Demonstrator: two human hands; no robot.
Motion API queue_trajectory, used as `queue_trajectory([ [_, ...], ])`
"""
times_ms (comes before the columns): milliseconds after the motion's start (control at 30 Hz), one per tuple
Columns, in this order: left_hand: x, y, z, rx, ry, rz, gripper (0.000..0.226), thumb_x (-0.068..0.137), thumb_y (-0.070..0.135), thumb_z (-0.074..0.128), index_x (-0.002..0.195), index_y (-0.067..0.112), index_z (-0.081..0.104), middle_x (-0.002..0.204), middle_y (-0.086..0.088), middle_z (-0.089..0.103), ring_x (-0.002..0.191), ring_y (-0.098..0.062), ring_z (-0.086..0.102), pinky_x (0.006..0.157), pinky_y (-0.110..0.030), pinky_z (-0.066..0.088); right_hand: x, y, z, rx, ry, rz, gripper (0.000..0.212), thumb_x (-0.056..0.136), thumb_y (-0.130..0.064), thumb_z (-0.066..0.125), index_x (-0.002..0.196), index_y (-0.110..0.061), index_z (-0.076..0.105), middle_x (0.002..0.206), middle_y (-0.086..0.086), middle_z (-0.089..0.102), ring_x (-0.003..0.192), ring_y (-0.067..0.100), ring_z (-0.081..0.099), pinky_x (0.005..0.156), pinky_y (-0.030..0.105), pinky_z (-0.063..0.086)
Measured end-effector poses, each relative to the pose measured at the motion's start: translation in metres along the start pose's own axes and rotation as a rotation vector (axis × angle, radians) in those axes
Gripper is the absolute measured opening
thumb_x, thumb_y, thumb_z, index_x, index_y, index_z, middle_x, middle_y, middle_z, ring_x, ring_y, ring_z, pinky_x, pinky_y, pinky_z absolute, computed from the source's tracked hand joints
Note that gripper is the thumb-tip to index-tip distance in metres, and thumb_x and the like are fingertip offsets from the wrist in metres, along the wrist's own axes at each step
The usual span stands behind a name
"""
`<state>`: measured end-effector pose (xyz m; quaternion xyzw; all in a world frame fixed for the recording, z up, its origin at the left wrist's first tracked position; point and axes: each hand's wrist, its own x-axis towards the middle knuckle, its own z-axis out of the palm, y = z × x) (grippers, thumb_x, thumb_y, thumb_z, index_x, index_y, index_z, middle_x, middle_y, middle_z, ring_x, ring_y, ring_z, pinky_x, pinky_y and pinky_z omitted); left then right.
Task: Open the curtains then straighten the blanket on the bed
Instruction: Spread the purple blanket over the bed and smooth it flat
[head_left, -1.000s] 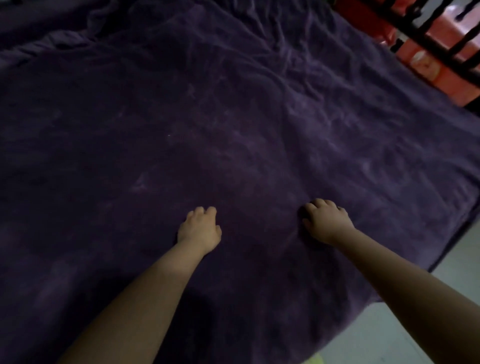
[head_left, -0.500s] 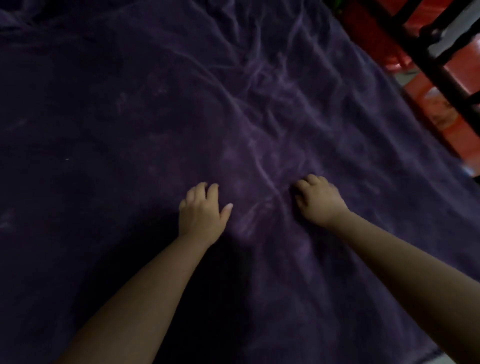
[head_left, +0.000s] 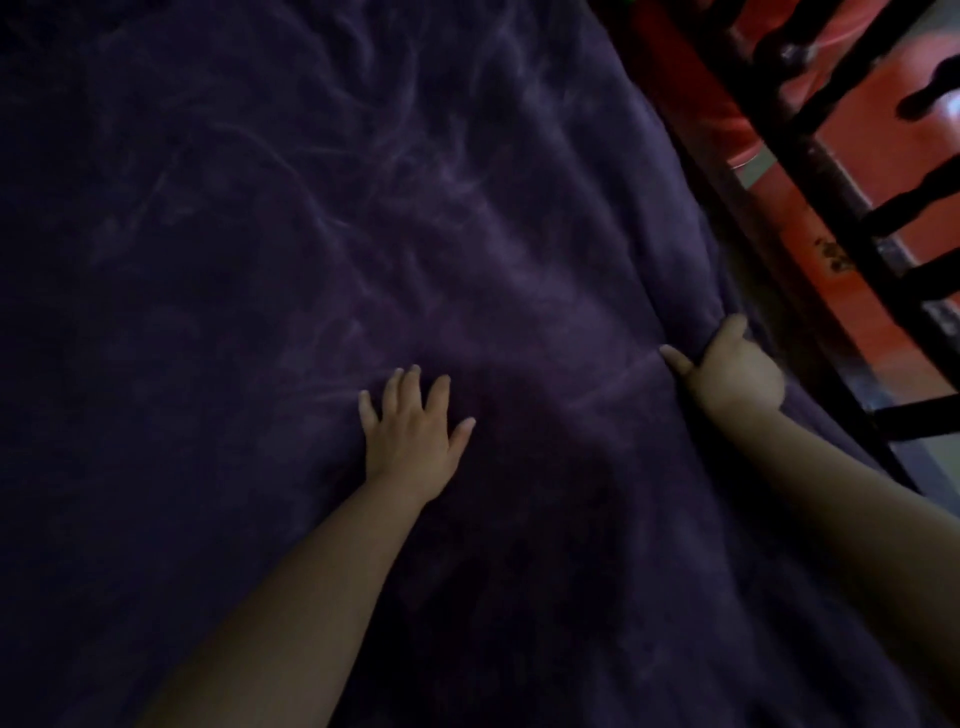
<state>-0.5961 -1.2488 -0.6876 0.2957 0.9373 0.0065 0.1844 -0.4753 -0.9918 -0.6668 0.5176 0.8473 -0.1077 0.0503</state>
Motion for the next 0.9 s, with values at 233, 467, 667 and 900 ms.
queue_trajectory([
  [233, 0.003, 0.043, -0.017, -0.062, 0.120, 0.149, 0.063, 0.091, 0.050, 0.033, 0.146, 0.023, 0.016, 0.157, -0.014, 0.008, 0.145, -0.027, 0.001, 0.116, -0.052, 0.003, 0.028, 0.019, -0.085, 0.032, 0.286, -0.326, 0.035, 0.085, -0.034, 0.053, 0.100, -0.004, 0.042, 0.084, 0.037, 0.061, 0.072, 0.053, 0.059, 0.054, 0.041, 0.037],
  [467, 0.026, 0.063, -0.008, 0.027, 0.010, 0.106, 0.063, 0.092, 0.053, 0.027, 0.146, 0.032, 0.004, 0.158, -0.012, -0.008, 0.144, -0.030, -0.012, 0.114, -0.056, -0.004, 0.025, 0.038, -0.041, -0.295, 0.068, -0.279, 0.052, 0.092, -0.017, 0.039, 0.140, -0.030, 0.025, 0.113, 0.028, 0.048, 0.094, 0.045, 0.054, 0.071, 0.045, 0.046],
  [667, 0.041, 0.040, 0.001, 0.013, -0.201, 0.183, 0.062, 0.092, 0.053, 0.027, 0.146, 0.035, 0.002, 0.158, -0.003, -0.010, 0.145, -0.023, -0.013, 0.116, -0.050, -0.003, 0.038, 0.024, -0.003, -0.497, -0.287, -0.011, 0.053, 0.096, -0.024, 0.021, 0.145, -0.029, 0.001, 0.144, 0.024, 0.027, 0.126, 0.040, 0.032, 0.102, 0.047, 0.033],
  [900, 0.034, -0.022, -0.013, -0.065, 0.242, 0.051, 0.056, 0.092, 0.042, 0.041, 0.144, 0.026, 0.027, 0.157, -0.008, 0.018, 0.145, -0.027, 0.008, 0.115, -0.054, 0.006, 0.026, -0.052, -0.040, -0.189, 0.007, -0.131, 0.042, 0.086, -0.022, 0.048, 0.122, 0.001, 0.048, 0.132, 0.027, 0.041, 0.123, 0.043, 0.036, 0.100, 0.050, 0.035],
])
